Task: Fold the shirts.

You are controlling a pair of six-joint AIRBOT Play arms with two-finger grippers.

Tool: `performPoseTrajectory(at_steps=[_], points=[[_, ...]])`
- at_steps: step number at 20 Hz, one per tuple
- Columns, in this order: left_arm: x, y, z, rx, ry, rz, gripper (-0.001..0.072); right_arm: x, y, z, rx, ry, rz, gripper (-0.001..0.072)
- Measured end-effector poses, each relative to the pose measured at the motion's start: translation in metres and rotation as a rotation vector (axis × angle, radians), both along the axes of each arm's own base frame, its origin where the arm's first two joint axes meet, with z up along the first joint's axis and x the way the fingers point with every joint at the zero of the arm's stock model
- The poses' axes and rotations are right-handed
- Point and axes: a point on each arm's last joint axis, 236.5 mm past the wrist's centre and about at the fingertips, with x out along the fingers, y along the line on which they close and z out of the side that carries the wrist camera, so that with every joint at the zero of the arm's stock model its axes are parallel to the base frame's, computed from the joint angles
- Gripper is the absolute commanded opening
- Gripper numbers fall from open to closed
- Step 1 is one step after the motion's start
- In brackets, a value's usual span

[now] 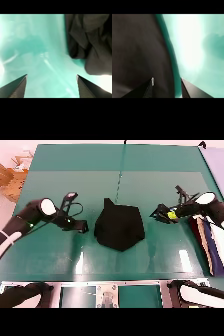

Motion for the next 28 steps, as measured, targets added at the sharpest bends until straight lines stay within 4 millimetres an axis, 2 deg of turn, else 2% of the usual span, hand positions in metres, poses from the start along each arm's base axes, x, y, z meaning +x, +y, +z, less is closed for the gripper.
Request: performPoseTrajectory(at_steps=[5,6,9,10,12,13,15,16,18,20,22,25,28], points=[[-0.01,-0.035,-0.033,-0.172,0.089,0.012,0.0685,0.033,0.015,-0.025,0.102,0.023,0.014,0.0389],[-0.009,-0.043,-0.036,-0.213,0.102,0.019,0.059,0.037,0.018,-0.029,0.117,0.028,0.014,0.0389],[-0.004,-0.064,-0.043,-0.319,0.122,0.036,0.0591,0.045,0.029,-0.04,0.153,0.044,0.026,0.0388],[-0.001,-0.069,-0.046,-0.348,0.126,0.049,0.0552,0.046,0.033,-0.044,0.166,0.051,0.03,0.0357],[0.005,-0.071,-0.054,-0.356,0.109,0.062,0.0022,0.046,0.044,-0.05,0.189,0.067,0.039,0.0348],[0.007,-0.07,-0.058,-0.358,0.103,0.065,0.0025,0.047,0.049,-0.052,0.204,0.072,0.041,0.0319],[0.01,-0.073,-0.057,-0.368,0.09,0.056,0.0024,0.048,0.06,-0.057,0.22,0.083,0.049,0.0098],[0.012,-0.074,-0.056,-0.37,0.081,0.049,0.0024,0.049,0.064,-0.059,0.221,0.081,0.054,0.0015],[0.019,-0.075,-0.05,-0.366,0.052,0.018,0.0023,0.054,0.071,-0.055,0.239,0.064,0.063,0.0014],[0.027,-0.075,-0.037,-0.364,0.026,-0.027,0.0023,0.061,0.074,-0.04,0.261,0.037,0.08,0.0014],[0.034,-0.065,-0.019,-0.344,0.009,-0.06,0.0023,0.07,0.067,-0.013,0.277,-0.015,0.088,0.0014],[0.053,-0.032,0.018,-0.288,-0.069,-0.045,0.0023,0.079,0.042,0.04,0.276,-0.125,0.078,0.0014],[0.065,-0.006,0.068,-0.277,-0.183,-0.005,0.0023,0.076,0.019,0.101,0.254,-0.258,0.068,0.0014]])
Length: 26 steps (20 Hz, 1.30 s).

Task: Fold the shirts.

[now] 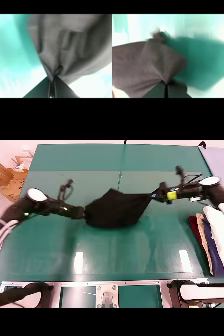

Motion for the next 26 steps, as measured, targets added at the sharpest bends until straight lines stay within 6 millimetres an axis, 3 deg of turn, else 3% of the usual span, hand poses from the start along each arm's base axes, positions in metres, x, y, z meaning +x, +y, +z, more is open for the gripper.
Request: performPoseTrajectory(at_steps=[3,7,9,11,13,15,18,21,22,23,24,26], points=[[0.002,0.01,0.066,-0.024,-0.149,0.029,0.0024,-0.011,-0.004,0.065,-0.015,-0.161,-0.009,0.0014],[-0.005,0.007,0.185,-0.107,-0.417,0.037,0.0024,-0.044,0.009,0.161,-0.027,-0.452,0.022,0.0014],[-0.017,0.004,0.226,-0.138,-0.5,0.023,0.0024,-0.066,0.015,0.188,-0.055,-0.545,0.045,0.0014],[-0.027,0.001,0.236,-0.149,-0.509,0.003,0.0024,-0.083,0.024,0.19,-0.064,-0.569,0.075,0.0014],[-0.035,-0.001,0.222,-0.155,-0.466,-0.007,0.0024,-0.098,0.038,0.171,-0.052,-0.536,0.116,0.0015],[-0.04,-0.002,0.19,-0.156,-0.385,-0.004,0.0025,-0.107,0.054,0.138,-0.035,-0.478,0.149,0.0014],[-0.049,0.0,0.118,-0.149,-0.243,0.022,0.0024,-0.117,0.077,0.069,-0.028,-0.372,0.155,0.0014],[-0.064,0.001,0.052,-0.157,-0.135,0.059,0.0028,-0.119,0.083,0.004,-0.059,-0.272,0.112,0.0015],[-0.069,0.002,0.035,-0.158,-0.109,0.074,0.0272,-0.12,0.083,-0.011,-0.068,-0.246,0.102,0.0015],[-0.073,0.003,0.022,-0.156,-0.088,0.084,0.0575,-0.12,0.081,-0.025,-0.083,-0.223,0.092,0.0015],[-0.077,0.004,0.012,-0.153,-0.075,0.093,0.0665,-0.119,0.078,-0.034,-0.098,-0.209,0.082,0.0014],[-0.078,0.008,0.003,-0.147,-0.065,0.106,0.0663,-0.118,0.07,-0.049,-0.127,-0.187,0.067,0.0014]])
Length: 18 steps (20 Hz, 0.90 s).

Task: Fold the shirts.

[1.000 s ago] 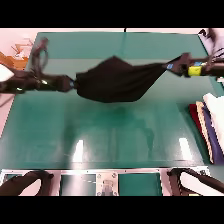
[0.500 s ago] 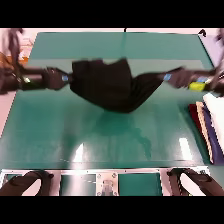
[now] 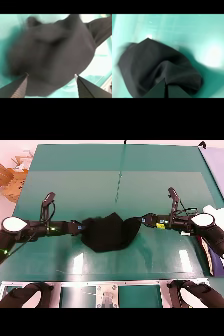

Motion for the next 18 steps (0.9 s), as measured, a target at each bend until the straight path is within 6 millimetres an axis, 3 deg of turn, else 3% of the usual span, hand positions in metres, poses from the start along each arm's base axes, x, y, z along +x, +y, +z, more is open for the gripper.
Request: performPoseTrajectory(at_steps=[4,7,10,14,15,17,18], points=[[0.021,0.033,-0.004,0.04,-0.024,0.1,0.0663,0.004,-0.021,-0.015,-0.038,0.023,-0.04,0.0015],[0.033,0.051,-0.024,0.052,0.023,0.163,0.0662,0.005,-0.029,-0.019,-0.049,0.032,-0.056,0.0015],[0.036,0.036,-0.051,-0.011,0.12,0.146,0.0662,0.005,-0.033,-0.021,-0.054,0.036,-0.061,0.0015],[0.012,-0.018,-0.078,-0.113,0.242,-0.003,0.066,0.005,-0.034,-0.021,-0.057,0.037,-0.062,0.0015],[0.003,-0.028,-0.081,-0.123,0.264,-0.044,0.0567,0.005,-0.034,-0.021,-0.057,0.037,-0.063,0.0015],[-0.012,-0.041,-0.086,-0.138,0.303,-0.109,0.005,0.005,-0.034,-0.021,-0.057,0.036,-0.063,0.0015],[-0.019,-0.045,-0.088,-0.141,0.316,-0.138,0.0024,0.005,-0.035,-0.022,-0.058,0.036,-0.064,0.0015]])
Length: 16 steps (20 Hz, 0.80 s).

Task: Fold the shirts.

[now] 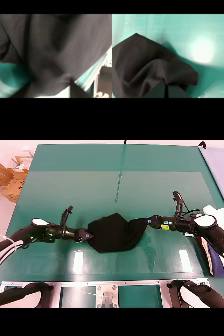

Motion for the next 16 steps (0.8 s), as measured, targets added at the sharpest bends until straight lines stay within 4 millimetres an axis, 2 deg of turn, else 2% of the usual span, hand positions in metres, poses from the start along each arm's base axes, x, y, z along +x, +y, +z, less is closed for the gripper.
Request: performPoseTrajectory(at_steps=[2,4,6,7,8,9,10,12,14,16], points=[[-0.012,-0.006,0.0,-0.016,0.014,-0.054,0.0024,0.001,-0.001,0.0,-0.002,-0.002,-0.003,0.0015],[-0.011,-0.008,0.003,-0.021,0.005,-0.077,0.0023,0.002,-0.003,0.001,-0.003,-0.004,-0.008,0.0014],[-0.004,-0.014,0.02,-0.052,-0.026,-0.102,0.0023,0.007,-0.005,0.011,0.002,-0.023,-0.009,0.0014],[0.006,-0.017,0.037,-0.077,-0.063,-0.112,0.0023,0.012,-0.006,0.024,0.009,-0.045,-0.001,0.0014],[0.016,-0.022,0.061,-0.109,-0.111,-0.121,0.0023,0.017,-0.006,0.045,0.017,-0.083,0.014,0.0014],[0.028,-0.027,0.093,-0.141,-0.179,-0.131,0.0023,0.022,-0.007,0.072,0.023,-0.133,0.027,0.0014],[0.038,-0.03,0.127,-0.164,-0.258,-0.142,0.0023,0.028,-0.01,0.106,0.026,-0.2,0.037,0.0014],[0.054,-0.033,0.21,-0.187,-0.469,-0.159,0.0023,0.033,-0.019,0.183,0.009,-0.369,0.033,0.0014],[0.056,-0.028,0.294,-0.156,-0.698,-0.165,0.0023,0.024,-0.033,0.259,-0.027,-0.54,0.006,0.0014],[0.049,-0.019,0.365,-0.096,-0.896,-0.136,0.0023,0.005,-0.044,0.321,-0.07,-0.687,-0.032,0.0015]])
